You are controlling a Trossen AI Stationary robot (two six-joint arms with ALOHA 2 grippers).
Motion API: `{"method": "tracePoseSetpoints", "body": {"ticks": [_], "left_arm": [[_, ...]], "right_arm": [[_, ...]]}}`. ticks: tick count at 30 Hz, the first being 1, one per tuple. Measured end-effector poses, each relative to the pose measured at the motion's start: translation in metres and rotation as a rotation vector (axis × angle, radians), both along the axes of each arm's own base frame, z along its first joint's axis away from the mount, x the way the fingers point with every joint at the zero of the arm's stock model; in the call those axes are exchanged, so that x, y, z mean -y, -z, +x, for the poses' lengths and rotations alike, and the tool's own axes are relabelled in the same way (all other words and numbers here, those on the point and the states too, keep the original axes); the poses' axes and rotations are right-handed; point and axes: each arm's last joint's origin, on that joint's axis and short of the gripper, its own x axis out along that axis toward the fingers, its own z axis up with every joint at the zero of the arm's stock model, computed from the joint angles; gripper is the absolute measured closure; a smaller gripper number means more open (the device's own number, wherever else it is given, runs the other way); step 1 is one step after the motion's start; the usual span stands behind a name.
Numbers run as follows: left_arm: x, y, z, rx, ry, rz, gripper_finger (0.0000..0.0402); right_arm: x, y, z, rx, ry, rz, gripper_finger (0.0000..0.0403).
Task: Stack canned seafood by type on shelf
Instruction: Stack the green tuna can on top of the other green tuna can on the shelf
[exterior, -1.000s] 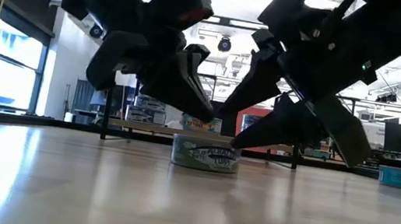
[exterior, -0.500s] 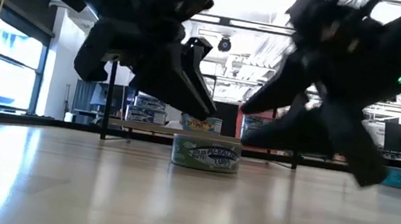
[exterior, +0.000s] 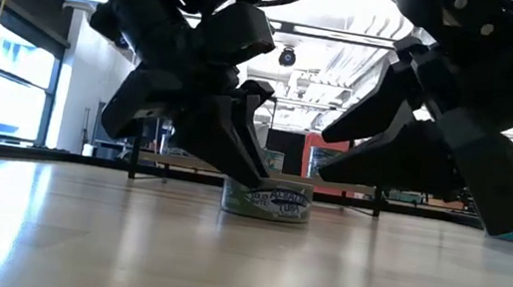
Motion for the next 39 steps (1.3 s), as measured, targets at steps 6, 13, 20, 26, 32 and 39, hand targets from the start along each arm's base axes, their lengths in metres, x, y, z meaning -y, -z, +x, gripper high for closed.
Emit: {"method": "tracePoseSetpoints", "body": {"ticks": [6, 13, 20, 26, 32, 39], "left_arm": [[0.001, -0.003, 0.001, -0.005, -0.009, -0.010, 0.0392], [0.004, -0.023, 0.012, -0.003, -0.033, -0.042, 0.0400], [0.003, -0.035, 0.020, 0.023, -0.059, -0.067, 0.0401], [0.004, -0.041, 0.025, 0.044, -0.059, -0.073, 0.0401], [0.004, -0.045, 0.025, 0.055, -0.065, -0.071, 0.0401], [-0.002, -0.067, 0.010, 0.031, -0.240, -0.017, 0.0400]], "right_arm": [[0.006, 0.000, 0.006, -0.032, -0.032, 0.010, 0.0160], [0.012, -0.004, 0.016, -0.095, -0.097, 0.005, 0.0160], [0.020, -0.002, 0.019, -0.158, -0.122, -0.075, 0.0159], [0.034, 0.001, 0.022, -0.252, -0.145, -0.112, 0.0160], [0.044, 0.002, 0.026, -0.237, -0.096, -0.068, 0.0172], [0.041, 0.001, 0.024, -0.116, 0.049, 0.067, 0.0290]]}}
